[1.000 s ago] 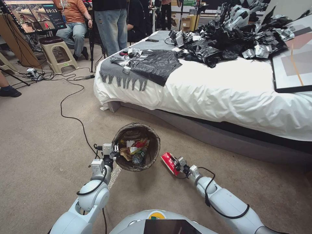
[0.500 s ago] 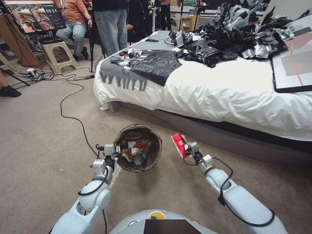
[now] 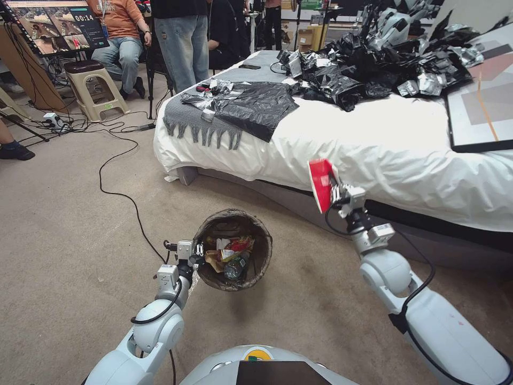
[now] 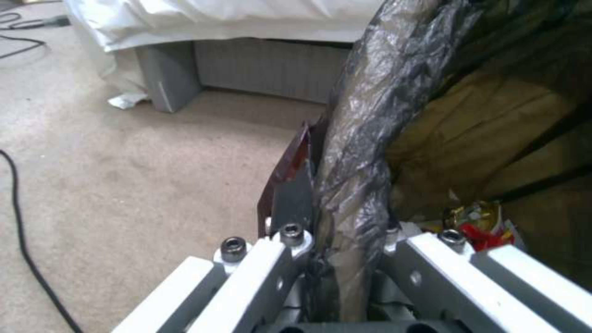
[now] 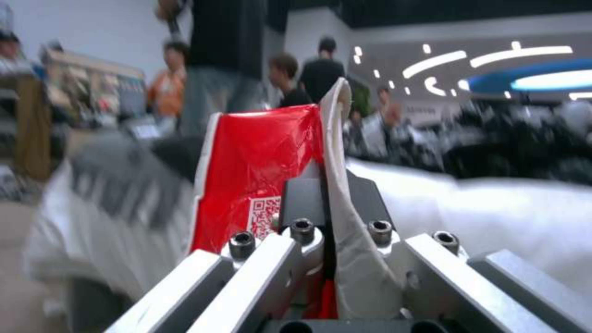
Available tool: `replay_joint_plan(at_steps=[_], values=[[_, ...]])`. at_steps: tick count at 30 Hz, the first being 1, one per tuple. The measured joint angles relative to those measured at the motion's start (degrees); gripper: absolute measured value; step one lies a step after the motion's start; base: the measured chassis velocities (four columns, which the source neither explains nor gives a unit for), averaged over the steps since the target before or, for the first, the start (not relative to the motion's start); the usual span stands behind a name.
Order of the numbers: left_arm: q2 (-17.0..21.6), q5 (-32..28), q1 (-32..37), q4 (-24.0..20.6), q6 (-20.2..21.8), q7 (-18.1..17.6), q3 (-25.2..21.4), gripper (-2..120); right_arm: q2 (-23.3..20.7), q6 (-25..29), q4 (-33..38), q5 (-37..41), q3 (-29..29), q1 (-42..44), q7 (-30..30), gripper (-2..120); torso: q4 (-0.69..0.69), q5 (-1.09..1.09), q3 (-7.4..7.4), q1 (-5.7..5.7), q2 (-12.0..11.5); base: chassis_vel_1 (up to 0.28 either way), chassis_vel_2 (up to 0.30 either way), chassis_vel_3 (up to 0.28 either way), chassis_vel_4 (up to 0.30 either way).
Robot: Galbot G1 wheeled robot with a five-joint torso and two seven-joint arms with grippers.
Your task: Pick up the trash bin, then pick up the garbage from the floor and place it into the trash bin.
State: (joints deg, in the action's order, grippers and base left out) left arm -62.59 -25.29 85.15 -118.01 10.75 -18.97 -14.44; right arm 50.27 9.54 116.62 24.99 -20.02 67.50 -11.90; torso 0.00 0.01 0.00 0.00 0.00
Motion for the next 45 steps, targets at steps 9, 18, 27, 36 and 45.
replay_joint_plan(at_steps=[9, 18, 27, 36, 45], values=[[0.6, 0.7, -0.5, -0.1, 0.3, 0.2, 2.4, 3, -1.1, -2.7, 10.9, 4.7, 6.7, -6.1, 0.6, 0, 0.0, -0.01, 0.0, 0.0, 0.0, 0.0, 0.0, 0.0, 0.0], [0.9, 0.7, -0.9, -0.2, 0.5, 0.2, 2.7, 3, -1.1, -2.8, 11.7, 5.0, 10.1, -7.4, 1.5, 0, 0.0, -0.01, 0.0, 0.0, 0.0, 0.0, 0.0, 0.0, 0.0], [0.8, 0.7, -1.5, 0.0, 0.7, 0.2, 3.2, 3, -2.0, -3.1, 12.2, 4.8, 18.8, -8.3, 2.8, 0, 0.0, -0.01, 0.0, 0.0, 0.0, 0.0, 0.0, 0.0, 0.0], [0.7, 0.5, -1.8, -0.2, 0.7, 0.2, 3.2, 3, -2.3, -2.6, 8.4, 1.8, 30.1, -8.1, 3.6, 0, 0.0, -0.01, 0.0, 0.0, 0.0, 0.0, 0.0, 0.0, 0.0], [0.8, 0.0, -1.8, -0.8, 0.7, 0.2, 2.5, 3, -0.7, -2.0, 2.1, -0.5, 36.0, -8.3, 3.6, 0, 0.0, -0.01, 0.0, 0.0, 0.0, 0.0, 0.0, 0.0, 0.0]])
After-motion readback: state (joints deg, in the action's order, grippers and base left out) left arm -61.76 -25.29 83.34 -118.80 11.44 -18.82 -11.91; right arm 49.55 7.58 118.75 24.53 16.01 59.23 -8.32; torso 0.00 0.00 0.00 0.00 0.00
